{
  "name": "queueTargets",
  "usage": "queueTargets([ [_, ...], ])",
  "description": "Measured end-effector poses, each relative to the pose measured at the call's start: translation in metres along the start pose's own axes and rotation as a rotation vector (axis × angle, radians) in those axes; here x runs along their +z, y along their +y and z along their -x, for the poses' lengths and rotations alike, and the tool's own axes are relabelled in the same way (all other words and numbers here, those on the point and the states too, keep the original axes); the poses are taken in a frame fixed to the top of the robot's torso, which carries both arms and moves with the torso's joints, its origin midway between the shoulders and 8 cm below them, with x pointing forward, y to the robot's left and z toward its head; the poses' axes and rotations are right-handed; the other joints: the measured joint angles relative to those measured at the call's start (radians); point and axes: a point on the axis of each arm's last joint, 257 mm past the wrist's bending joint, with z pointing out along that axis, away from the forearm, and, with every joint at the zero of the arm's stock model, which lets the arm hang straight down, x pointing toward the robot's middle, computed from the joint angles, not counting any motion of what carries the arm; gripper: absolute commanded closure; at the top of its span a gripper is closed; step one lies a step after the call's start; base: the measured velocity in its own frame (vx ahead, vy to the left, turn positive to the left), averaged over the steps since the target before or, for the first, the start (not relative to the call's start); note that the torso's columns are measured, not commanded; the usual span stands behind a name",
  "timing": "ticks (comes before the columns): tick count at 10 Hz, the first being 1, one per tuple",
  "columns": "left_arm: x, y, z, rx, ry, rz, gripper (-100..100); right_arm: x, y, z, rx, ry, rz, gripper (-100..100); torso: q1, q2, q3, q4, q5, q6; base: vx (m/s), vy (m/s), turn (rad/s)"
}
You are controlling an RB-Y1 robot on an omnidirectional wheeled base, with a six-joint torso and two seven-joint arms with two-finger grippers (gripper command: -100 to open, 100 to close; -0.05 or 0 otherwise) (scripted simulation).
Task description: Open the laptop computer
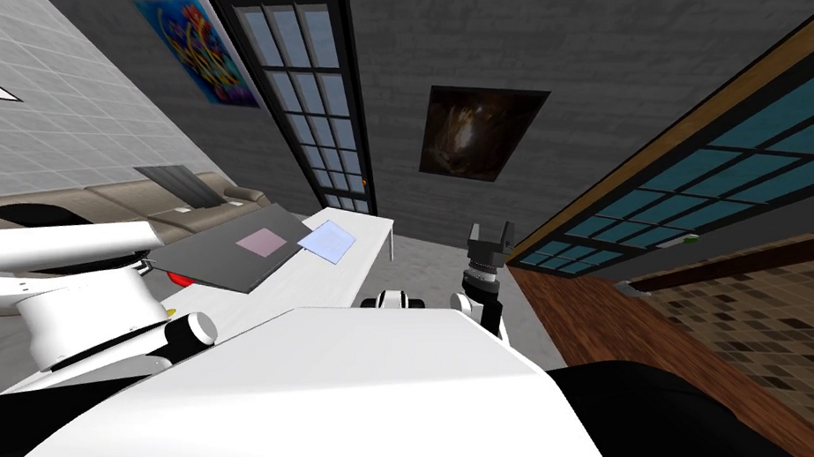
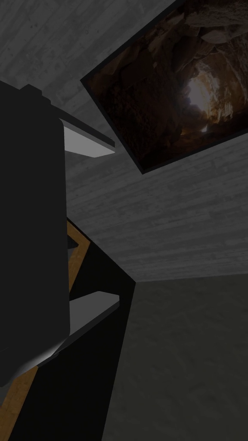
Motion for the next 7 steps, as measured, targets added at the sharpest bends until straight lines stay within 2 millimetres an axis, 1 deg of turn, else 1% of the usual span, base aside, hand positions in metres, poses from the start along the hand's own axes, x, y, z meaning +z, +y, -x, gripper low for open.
queueTargets([
  [4, 0.0008, 0.0018, 0.0018, 0.0, 0.0, -0.002, 100, 0.0, 0.0, 0.0, 0.0, 0.0, 0.0, 0, 0.001, 0.001, 0.001, 0.0, 0.001, 0.0, -0.002, -0.002, -0.008],
  [5, 0.0019, 0.0013, 0.0019, 0.0, -0.001, 0.001, 100, 0.0, 0.0, 0.0, 0.0, 0.0, 0.0, 0, 0.001, 0.0, 0.0, 0.0, 0.001, 0.001, 0.099, 0.007, 0.144],
  [6, 0.0023, -0.0024, 0.0065, -0.011, 0.007, 0.002, 100, -0.0001, 0.0, 0.0001, 0.0, 0.0, 0.0, 0, 0.001, -0.003, -0.002, 0.0, -0.002, -0.003, 0.135, 0.006, 0.116],
  [7, 0.0035, -0.002, 0.0099, -0.002, 0.01, 0.006, 100, -0.0001, 0.0, 0.0001, 0.0, 0.0, 0.0, 0, 0.002, -0.003, -0.003, 0.0, -0.003, -0.001, 0.068, 0.003, 0.028],
])
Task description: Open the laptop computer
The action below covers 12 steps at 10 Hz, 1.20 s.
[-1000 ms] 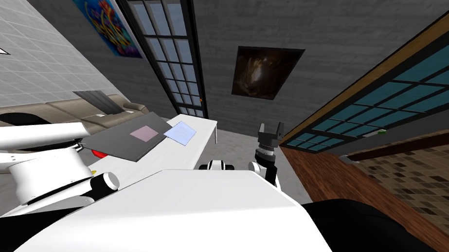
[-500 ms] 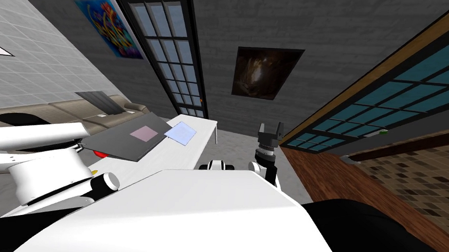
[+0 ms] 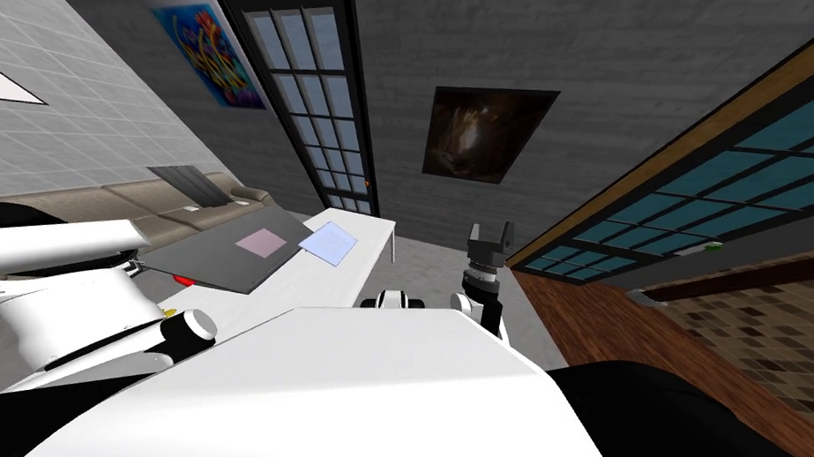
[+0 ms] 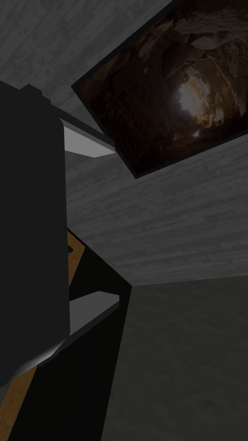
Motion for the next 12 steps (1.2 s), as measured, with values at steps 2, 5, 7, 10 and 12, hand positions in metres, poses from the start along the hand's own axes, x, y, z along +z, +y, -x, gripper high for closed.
queueTargets([
  [2, 0.003, 0.005, 0.006, 0.006, 0.01, 0.015, 100, 0.0, 0.0, 0.0, 0.0, 0.0, 0.0, 0, -0.001, 0.003, 0.002, 0.002, -0.002, 0.001, 0.115, 0.01, 0.111],
  [5, 0.004, 0.009, 0.014, 0.022, 0.028, 0.031, 100, 0.0, 0.0, 0.0, 0.0, 0.0, 0.0, 0, -0.009, 0.006, 0.003, 0.003, -0.005, 0.0, 0.091, 0.008, 0.08],
  [7, 0.005, 0.012, 0.018, 0.048, 0.035, 0.041, 100, 0.0, 0.0, 0.0, 0.0, 0.0, 0.0, 0, -0.012, 0.008, 0.004, 0.003, -0.006, 0.004, 0.087, 0.0, 0.078],
  [10, 0.009, 0.018, 0.024, 0.068, 0.06, 0.06, 100, 0.0, 0.0, 0.0, 0.0, 0.0, 0.0, 0, -0.011, 0.007, 0.004, 0.004, -0.007, 0.005, 0.089, -0.01, 0.098],
  [12, 0.011, 0.025, 0.028, 0.07, 0.087, 0.073, 100, 0.0, 0.0, 0.0, 0.0, 0.0, 0.0, 0, -0.009, 0.004, 0.002, 0.003, -0.007, 0.003, 0.09, 0.001, 0.056],
])
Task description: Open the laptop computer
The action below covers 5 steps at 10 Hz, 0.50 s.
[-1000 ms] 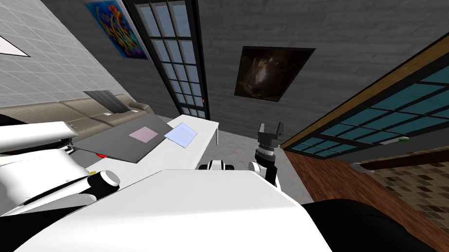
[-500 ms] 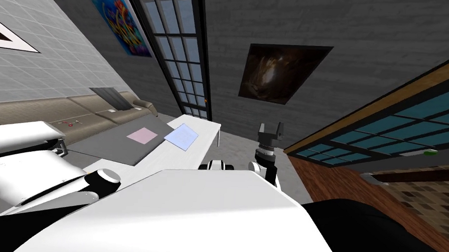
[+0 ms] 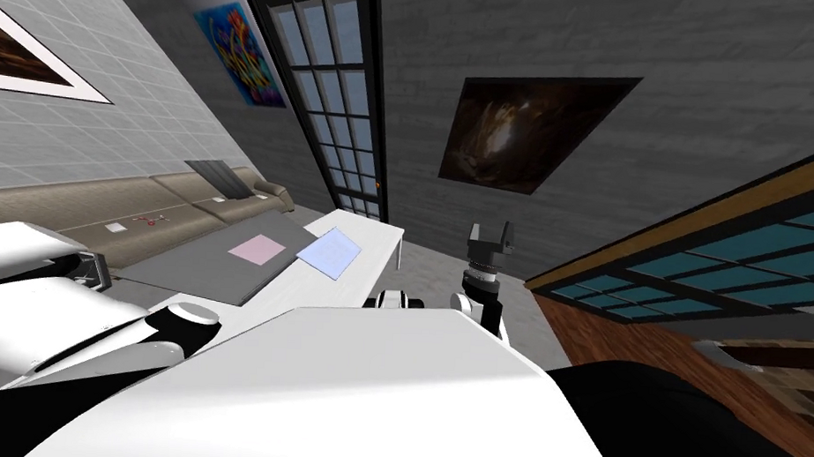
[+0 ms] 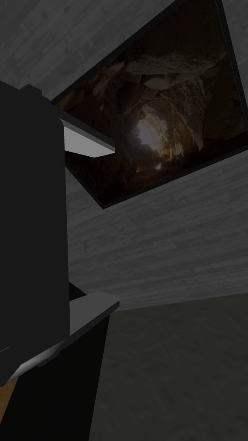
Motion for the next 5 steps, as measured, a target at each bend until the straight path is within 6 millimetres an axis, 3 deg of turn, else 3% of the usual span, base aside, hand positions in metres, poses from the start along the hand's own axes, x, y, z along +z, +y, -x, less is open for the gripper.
queueTargets([
  [5, 0.0048, 0.0105, 0.0039, 0.035, 0.052, 0.017, 100, 0.0, 0.0, 0.0, 0.0, 0.0, 0.0, 0, 0.0, -0.002, -0.001, 0.0, 0.0, 0.001, 0.098, -0.004, 0.094],
])
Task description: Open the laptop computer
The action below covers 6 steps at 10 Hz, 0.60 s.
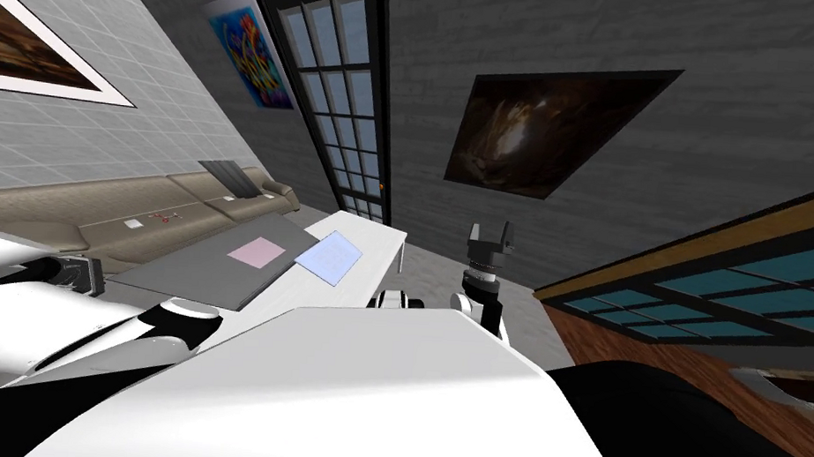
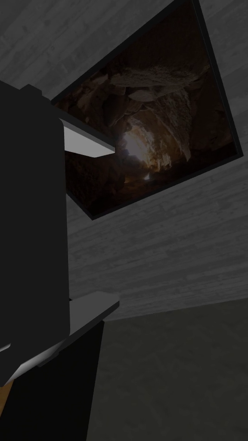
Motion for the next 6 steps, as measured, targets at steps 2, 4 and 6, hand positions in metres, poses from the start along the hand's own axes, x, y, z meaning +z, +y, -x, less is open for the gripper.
queueTargets([
  [2, 0.0009, 0.0035, 0.0009, 0.027, 0.013, 0.005, 100, 0.0, 0.0, 0.0, 0.0, 0.0, 0.0, 0, 0.001, 0.002, 0.001, 0.0, 0.001, 0.003, 0.084, -0.021, 0.086],
  [4, 0.0041, 0.0079, 0.0017, 0.029, 0.043, 0.005, 100, 0.0, 0.0, 0.0, 0.0, 0.0, 0.0, 0, 0.0, -0.001, -0.001, -0.001, 0.001, 0.002, 0.081, -0.014, 0.059],
  [6, 0.0043, 0.0117, 0.0019, 0.043, 0.066, 0.002, 100, 0.0, 0.0, 0.0, 0.0, 0.0, 0.0, 0, 0.0, 0.0, 0.0, 0.0, 0.001, 0.001, 0.107, -0.009, 0.127],
])
